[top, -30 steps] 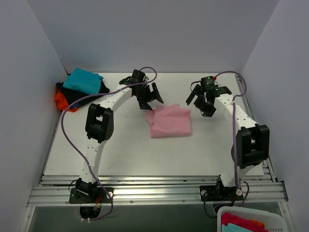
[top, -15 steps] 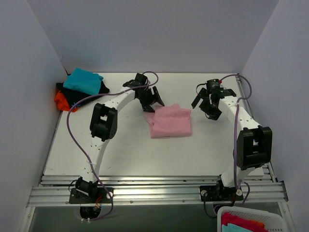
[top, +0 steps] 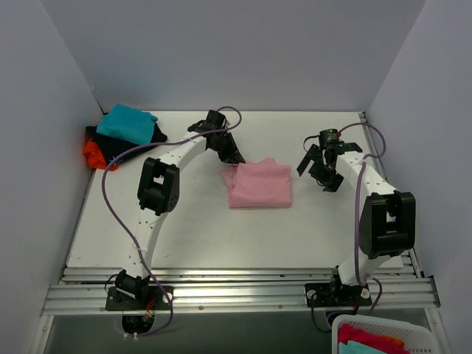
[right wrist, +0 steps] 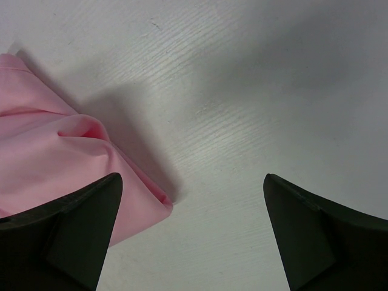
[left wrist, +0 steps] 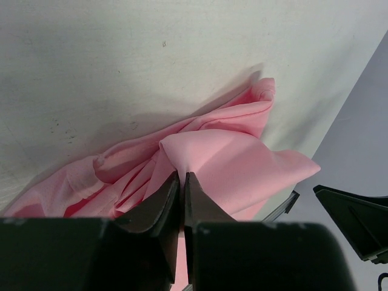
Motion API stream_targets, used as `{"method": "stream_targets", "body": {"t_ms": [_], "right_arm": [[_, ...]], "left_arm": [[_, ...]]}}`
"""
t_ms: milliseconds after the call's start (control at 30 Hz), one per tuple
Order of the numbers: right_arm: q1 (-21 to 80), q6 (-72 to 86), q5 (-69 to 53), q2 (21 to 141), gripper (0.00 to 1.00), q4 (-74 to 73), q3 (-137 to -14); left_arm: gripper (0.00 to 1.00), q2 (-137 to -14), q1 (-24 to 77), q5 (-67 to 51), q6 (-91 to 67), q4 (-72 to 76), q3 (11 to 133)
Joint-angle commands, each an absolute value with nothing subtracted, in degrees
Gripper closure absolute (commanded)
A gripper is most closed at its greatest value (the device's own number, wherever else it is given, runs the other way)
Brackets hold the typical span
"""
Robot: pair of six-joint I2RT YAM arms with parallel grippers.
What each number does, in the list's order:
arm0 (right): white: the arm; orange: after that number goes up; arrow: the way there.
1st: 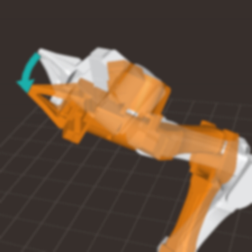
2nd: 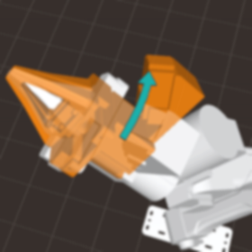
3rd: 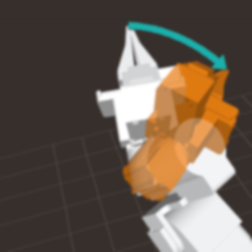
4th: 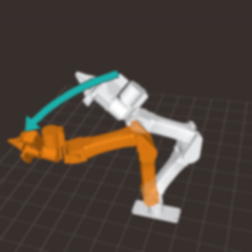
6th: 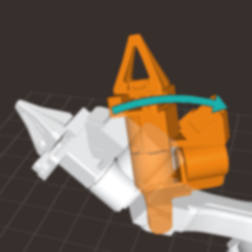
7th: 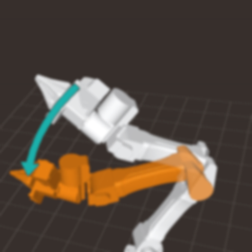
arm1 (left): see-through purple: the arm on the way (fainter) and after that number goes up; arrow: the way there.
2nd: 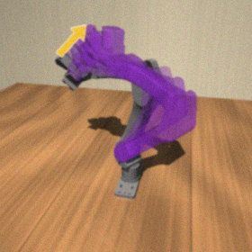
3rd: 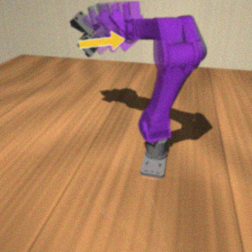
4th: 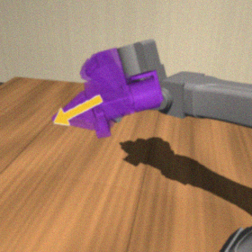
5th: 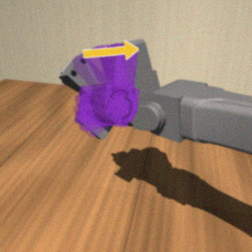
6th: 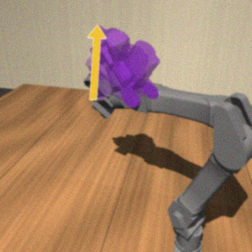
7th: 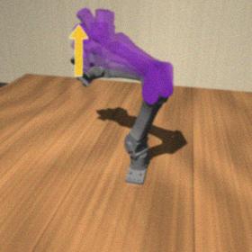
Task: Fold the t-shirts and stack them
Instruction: Fold the tshirt
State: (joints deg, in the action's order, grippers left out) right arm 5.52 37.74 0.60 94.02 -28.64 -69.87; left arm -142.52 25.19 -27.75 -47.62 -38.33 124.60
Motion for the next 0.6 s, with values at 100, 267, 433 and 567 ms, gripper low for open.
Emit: {"method": "stream_targets", "body": {"t_ms": [100,267,433,567], "right_arm": [[4.9,36.7,1.3,91.8,0.03,-28.5,-67.3],[4.8,37.3,1.3,91.1,0.03,-27.9,-65.5],[4.9,37.6,1.5,89.9,0.03,-27.3,-63.5],[4.8,37.7,1.6,89.6,0.04,-27.0,-62.4]], "left_arm": [[0.89,-138.6,25.1,-28.6,-48.1,-36.8,127.4],[0.93,-136.0,24.9,-28.3,-48.5,-37.2,127.4],[0.98,-133.2,24.3,-28.3,-49.3,-37.3,127.4],[0.98,-131.0,23.8,-28.3,-49.9,-37.6,127.6]]}}
